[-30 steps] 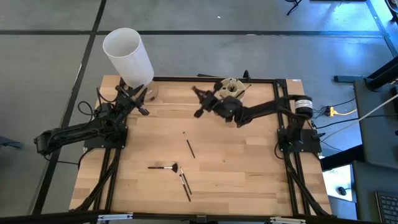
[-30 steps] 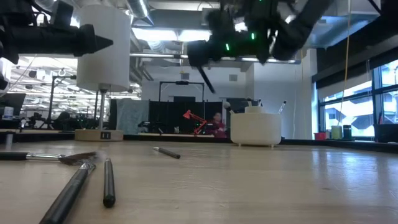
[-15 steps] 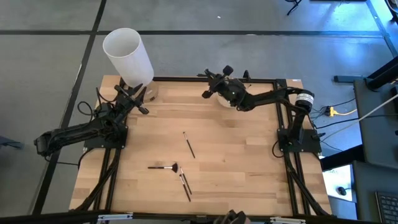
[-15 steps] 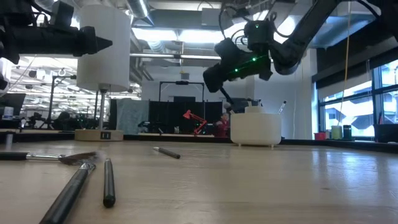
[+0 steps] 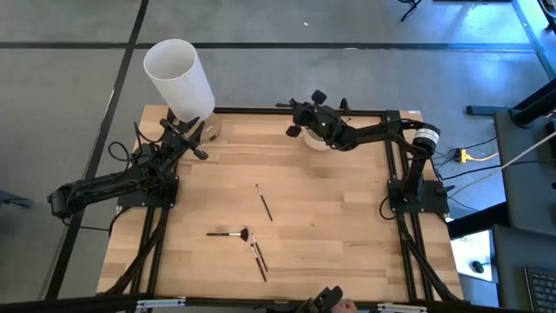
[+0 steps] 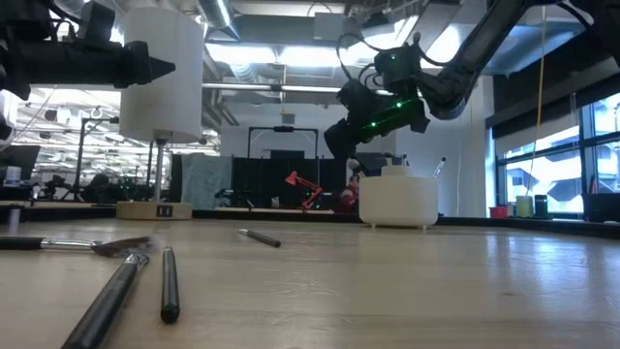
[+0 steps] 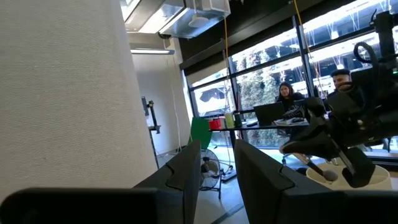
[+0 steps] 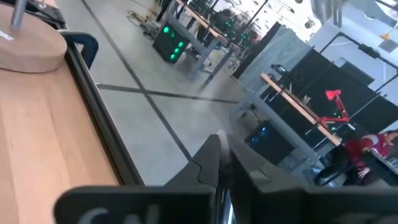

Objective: Sort items
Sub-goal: Put the powder brush into the pen organizer

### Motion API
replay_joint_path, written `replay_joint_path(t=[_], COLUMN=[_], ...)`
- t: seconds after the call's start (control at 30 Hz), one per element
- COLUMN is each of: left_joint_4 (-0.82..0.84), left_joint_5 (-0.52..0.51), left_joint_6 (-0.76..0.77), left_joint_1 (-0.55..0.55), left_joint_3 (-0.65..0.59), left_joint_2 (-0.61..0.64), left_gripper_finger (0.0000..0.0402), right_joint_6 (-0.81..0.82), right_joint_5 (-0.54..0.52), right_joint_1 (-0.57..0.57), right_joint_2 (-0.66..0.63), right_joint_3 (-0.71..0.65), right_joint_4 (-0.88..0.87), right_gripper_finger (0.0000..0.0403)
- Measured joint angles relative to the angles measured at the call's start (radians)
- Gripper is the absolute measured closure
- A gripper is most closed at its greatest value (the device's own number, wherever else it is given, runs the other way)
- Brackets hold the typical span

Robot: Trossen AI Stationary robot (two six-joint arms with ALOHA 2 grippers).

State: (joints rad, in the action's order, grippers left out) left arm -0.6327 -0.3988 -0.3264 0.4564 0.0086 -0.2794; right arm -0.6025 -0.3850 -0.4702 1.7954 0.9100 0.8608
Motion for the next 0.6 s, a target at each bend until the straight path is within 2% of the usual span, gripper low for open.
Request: replay_joint_path(t=[0.17, 0.4, 0.6], left_joint_4=[0.0, 0.001, 0.009], left_joint_5=[0.0, 0.0, 0.0], left_joint_6=[0.0, 0.001, 0.002], left_joint_1=[0.0, 0.0, 0.0], left_joint_3=[0.0, 0.0, 0.0], left_joint_2=[0.0, 0.0, 0.0], left_gripper_finger=[0.0307, 0.0307, 0.0307], right_joint_6=[0.0, -0.008, -0.012], right_joint_5=[0.004, -0.136, -0.146], right_joint_1=[0.002, 0.009, 0.027], right_joint_2=[0.0, 0.0, -0.004], right_joint_3=[0.0, 0.0, 0.0], right_joint_4=[0.001, -0.076, -0.079], right_gripper_finger=[0.0367, 0.0347, 0.0345])
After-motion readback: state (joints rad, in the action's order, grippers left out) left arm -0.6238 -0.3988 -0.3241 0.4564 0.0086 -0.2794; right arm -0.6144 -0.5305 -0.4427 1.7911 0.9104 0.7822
